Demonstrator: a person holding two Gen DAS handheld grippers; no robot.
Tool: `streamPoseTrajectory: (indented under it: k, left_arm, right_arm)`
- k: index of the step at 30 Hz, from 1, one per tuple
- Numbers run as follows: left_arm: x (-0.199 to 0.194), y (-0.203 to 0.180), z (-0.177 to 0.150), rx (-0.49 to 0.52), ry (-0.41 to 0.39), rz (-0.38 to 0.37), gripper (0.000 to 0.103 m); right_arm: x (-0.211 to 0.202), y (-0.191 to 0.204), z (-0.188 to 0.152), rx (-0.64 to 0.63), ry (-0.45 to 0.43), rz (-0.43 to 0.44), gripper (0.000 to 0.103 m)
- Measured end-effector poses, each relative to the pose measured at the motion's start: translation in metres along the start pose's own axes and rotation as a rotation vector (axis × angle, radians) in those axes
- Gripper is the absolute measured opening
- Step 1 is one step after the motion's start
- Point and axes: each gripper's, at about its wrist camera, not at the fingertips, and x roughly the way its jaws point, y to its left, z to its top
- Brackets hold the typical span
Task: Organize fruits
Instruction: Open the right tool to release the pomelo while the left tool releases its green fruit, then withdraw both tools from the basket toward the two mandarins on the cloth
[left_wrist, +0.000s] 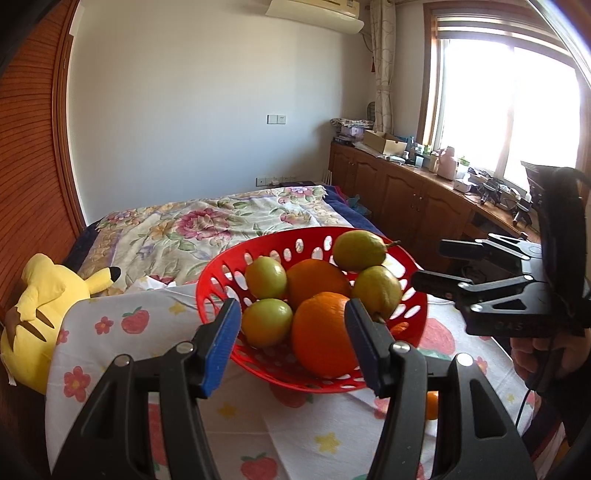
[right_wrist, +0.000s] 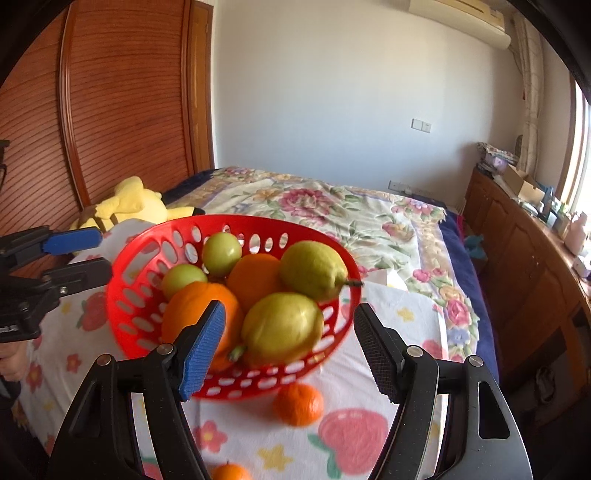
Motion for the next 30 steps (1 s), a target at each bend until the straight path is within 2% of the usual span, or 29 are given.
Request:
streamPoseTrajectory:
  k: [3, 11, 20, 30]
  left_arm:
    - [-0.006, -0.007, -0.004, 0.001, -0.007, -0.009, 0.063]
    - [-0.013, -0.034, -0.02, 0.013, -0.006, -0.059, 0.063]
    - [-0.008, -0.078, -0.035, 0.092, 0.026, -0.124, 0.063]
    - [0.016, -0.102, -0.062, 0.099, 0.122, -0.181, 0.062]
  right_arm:
    - [-0.014, -0.004, -0.011, 0.023, -0.009, 0.006, 0.074]
    - [-0.039, -0.015, -0.044, 0.054, -0.009, -0.02, 0.072]
    - [-0.045, -0.028, -0.069, 0.082, 0.012, -0.02, 0.069]
    - [-0.042, -0.034, -0.091, 0.107, 0.046, -0.011, 0.066]
